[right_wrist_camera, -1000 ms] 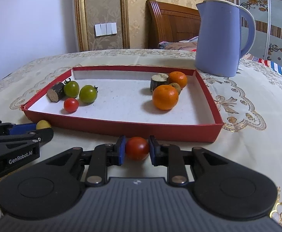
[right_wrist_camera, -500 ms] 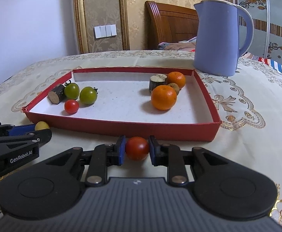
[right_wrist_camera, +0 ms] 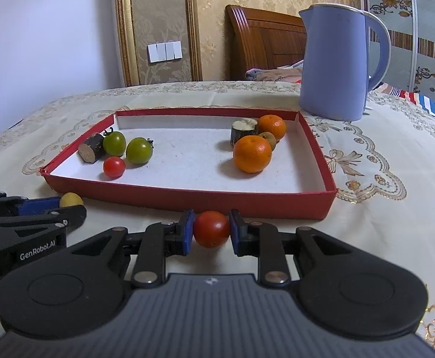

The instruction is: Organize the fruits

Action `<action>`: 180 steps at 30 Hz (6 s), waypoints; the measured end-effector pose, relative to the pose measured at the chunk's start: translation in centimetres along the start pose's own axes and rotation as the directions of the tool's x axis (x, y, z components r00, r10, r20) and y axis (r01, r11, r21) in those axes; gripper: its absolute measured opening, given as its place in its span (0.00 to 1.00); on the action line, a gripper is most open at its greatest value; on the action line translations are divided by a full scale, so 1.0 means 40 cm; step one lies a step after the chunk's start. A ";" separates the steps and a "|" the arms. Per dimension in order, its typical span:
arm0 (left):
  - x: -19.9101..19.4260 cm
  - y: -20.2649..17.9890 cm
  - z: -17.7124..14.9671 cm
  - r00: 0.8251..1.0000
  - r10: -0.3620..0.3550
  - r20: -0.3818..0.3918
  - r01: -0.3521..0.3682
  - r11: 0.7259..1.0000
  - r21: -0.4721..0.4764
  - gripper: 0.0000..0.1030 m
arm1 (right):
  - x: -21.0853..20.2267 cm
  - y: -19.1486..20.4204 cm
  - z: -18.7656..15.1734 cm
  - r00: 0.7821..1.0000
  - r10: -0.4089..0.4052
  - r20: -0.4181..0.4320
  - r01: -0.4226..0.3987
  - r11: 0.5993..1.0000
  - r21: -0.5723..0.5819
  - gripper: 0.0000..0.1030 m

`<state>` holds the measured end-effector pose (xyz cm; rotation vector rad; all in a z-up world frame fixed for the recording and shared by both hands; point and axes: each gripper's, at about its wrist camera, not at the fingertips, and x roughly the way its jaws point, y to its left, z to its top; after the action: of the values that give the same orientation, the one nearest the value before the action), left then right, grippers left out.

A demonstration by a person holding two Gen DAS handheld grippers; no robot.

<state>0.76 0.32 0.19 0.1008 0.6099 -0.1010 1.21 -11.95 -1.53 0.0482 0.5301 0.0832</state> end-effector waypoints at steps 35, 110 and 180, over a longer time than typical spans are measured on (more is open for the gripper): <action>-0.023 -0.018 0.056 0.997 0.060 0.047 -0.061 0.998 0.016 0.25 | -0.036 0.000 0.059 0.997 -0.014 0.075 0.017 0.999 -0.036 0.23; 0.259 0.032 0.197 0.988 0.154 0.003 -0.154 0.985 -0.072 0.25 | 0.327 0.051 0.183 0.994 -0.091 -0.067 0.087 0.994 -0.060 0.23; 0.057 0.075 0.074 0.992 0.099 0.077 -0.089 0.987 -0.131 0.77 | 0.038 -0.034 0.059 0.988 -0.112 0.103 0.103 0.991 0.090 0.98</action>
<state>4.67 2.79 1.49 0.0017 0.5264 0.0253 3.80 -13.21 -0.34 0.1055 0.4271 -0.0469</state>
